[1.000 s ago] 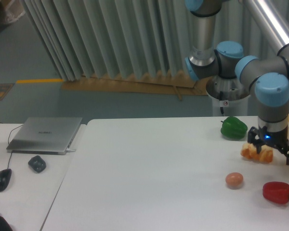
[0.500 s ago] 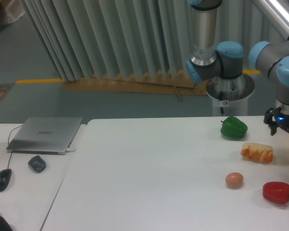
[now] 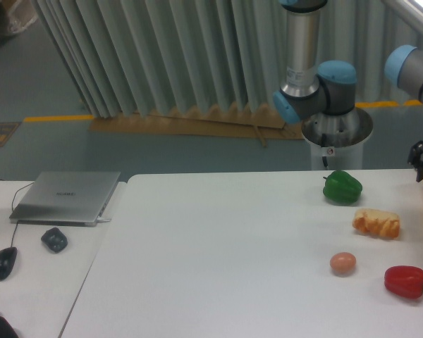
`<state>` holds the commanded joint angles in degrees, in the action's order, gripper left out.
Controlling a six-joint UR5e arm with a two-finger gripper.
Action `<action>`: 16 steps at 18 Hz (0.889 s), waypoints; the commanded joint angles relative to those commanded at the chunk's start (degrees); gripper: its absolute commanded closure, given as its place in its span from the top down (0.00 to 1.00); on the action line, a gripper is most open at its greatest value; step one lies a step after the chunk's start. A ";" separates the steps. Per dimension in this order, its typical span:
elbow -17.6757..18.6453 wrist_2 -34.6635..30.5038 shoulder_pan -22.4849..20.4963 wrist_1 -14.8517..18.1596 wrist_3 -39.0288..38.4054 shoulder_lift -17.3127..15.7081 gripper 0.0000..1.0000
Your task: Place the yellow pepper on the table
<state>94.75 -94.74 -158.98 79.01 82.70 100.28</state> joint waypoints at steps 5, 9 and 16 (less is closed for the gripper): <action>-0.09 -1.85 -5.80 1.76 0.62 0.62 1.00; 0.26 -1.06 -9.23 2.11 -0.43 0.62 1.00; 2.19 8.42 -14.33 1.59 -6.32 0.79 1.00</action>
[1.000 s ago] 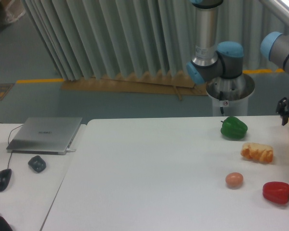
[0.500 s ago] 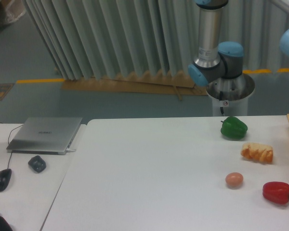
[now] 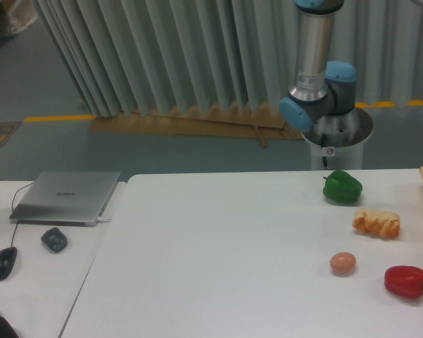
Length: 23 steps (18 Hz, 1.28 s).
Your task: Place the yellow pepper on the table
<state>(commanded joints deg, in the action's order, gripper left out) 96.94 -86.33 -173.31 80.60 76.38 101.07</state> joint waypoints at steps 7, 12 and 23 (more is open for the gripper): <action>0.97 0.90 2.18 -1.75 -4.92 2.10 1.00; 0.00 0.46 2.02 -1.76 -4.22 2.64 1.00; 2.11 0.02 1.05 -1.67 -1.06 2.99 1.00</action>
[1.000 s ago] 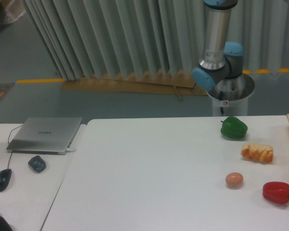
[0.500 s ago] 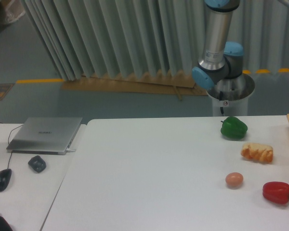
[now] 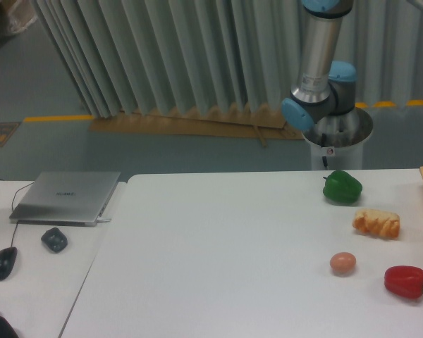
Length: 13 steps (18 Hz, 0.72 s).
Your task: Place the yellow pepper on the table
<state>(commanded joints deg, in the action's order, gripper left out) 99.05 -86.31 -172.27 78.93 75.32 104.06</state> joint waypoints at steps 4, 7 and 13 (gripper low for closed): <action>0.88 0.00 0.26 0.00 -0.17 0.35 1.00; 1.15 -0.09 0.35 -0.09 -0.18 0.35 1.00; -0.96 -3.51 0.70 0.96 -0.17 0.44 1.00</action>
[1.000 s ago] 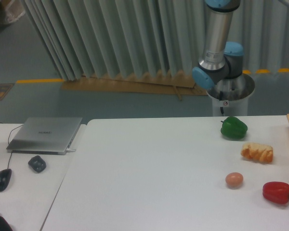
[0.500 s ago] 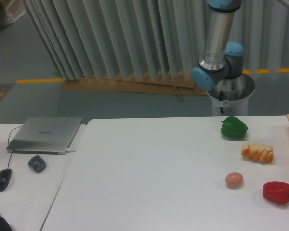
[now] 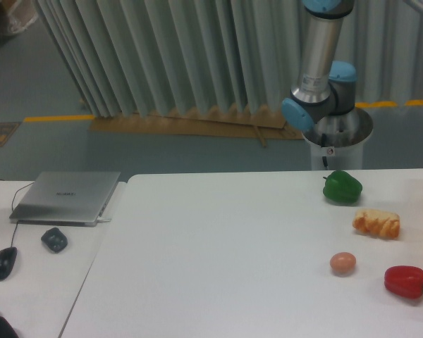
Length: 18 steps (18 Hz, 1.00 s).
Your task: Place the yellow pepper on the table
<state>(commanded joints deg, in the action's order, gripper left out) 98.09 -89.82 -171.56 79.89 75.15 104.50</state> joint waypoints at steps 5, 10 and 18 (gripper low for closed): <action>-0.44 -1.15 0.09 1.76 0.17 0.35 1.00; 0.35 -0.97 0.00 1.58 0.17 0.35 1.00; -0.44 -1.15 0.09 0.36 0.09 1.14 1.00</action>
<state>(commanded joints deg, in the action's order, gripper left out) 97.65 -90.97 -171.47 80.25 75.23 105.64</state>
